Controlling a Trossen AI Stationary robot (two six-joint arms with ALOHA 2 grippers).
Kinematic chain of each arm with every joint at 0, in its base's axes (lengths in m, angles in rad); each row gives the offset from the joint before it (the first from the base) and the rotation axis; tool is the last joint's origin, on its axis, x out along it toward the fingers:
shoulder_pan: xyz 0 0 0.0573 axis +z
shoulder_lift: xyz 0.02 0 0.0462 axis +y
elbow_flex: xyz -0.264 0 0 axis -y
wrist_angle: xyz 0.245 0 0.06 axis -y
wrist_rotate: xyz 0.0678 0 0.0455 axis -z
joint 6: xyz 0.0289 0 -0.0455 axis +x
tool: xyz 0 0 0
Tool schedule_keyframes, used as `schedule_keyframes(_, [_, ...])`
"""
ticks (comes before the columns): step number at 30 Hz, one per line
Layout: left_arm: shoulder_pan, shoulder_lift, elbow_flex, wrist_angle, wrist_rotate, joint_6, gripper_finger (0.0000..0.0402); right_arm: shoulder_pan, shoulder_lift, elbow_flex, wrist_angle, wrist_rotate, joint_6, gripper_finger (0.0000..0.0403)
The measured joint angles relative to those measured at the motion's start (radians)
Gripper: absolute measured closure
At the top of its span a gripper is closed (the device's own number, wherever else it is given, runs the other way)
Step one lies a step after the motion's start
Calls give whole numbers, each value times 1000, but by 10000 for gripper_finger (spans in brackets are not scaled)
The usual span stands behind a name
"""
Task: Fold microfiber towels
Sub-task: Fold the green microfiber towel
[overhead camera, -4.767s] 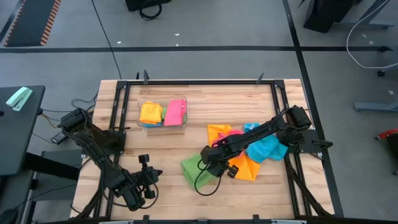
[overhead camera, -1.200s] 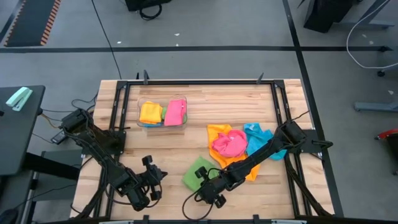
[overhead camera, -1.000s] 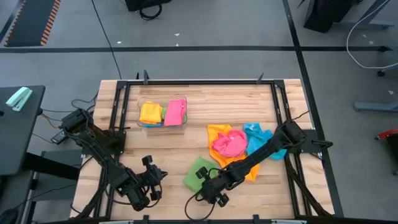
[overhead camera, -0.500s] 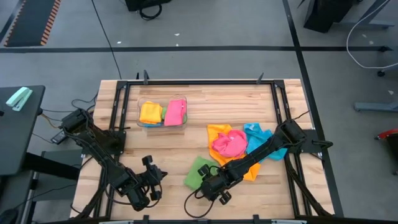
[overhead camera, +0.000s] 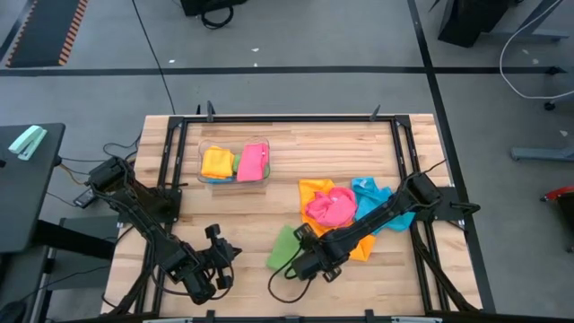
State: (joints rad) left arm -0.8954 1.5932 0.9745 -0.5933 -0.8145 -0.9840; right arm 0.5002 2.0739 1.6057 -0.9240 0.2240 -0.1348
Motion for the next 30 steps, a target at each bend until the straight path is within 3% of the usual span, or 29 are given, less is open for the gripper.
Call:
schedule_keyframes(7, [-8, 0, 0, 3, 0, 1, 377, 24, 1, -24, -85, 116, -54, 216])
schedule_keyframes(15, [-6, 0, 0, 3, 0, 1, 381, 2, 1, -94, -93, 264, 78, 217])
schedule_keyframes(23, [-6, 0, 0, 7, 0, 0, 380, -6, -4, -230, 191, 211, -3, 217])
schedule_keyframes(27, [-6, 0, 0, 5, 0, 1, 373, 5, -3, -225, 239, 174, 56, 217])
schedule_keyframes(30, [-6, 0, 0, 4, 0, 2, 373, 15, -1, -210, 281, 87, 108, 217])
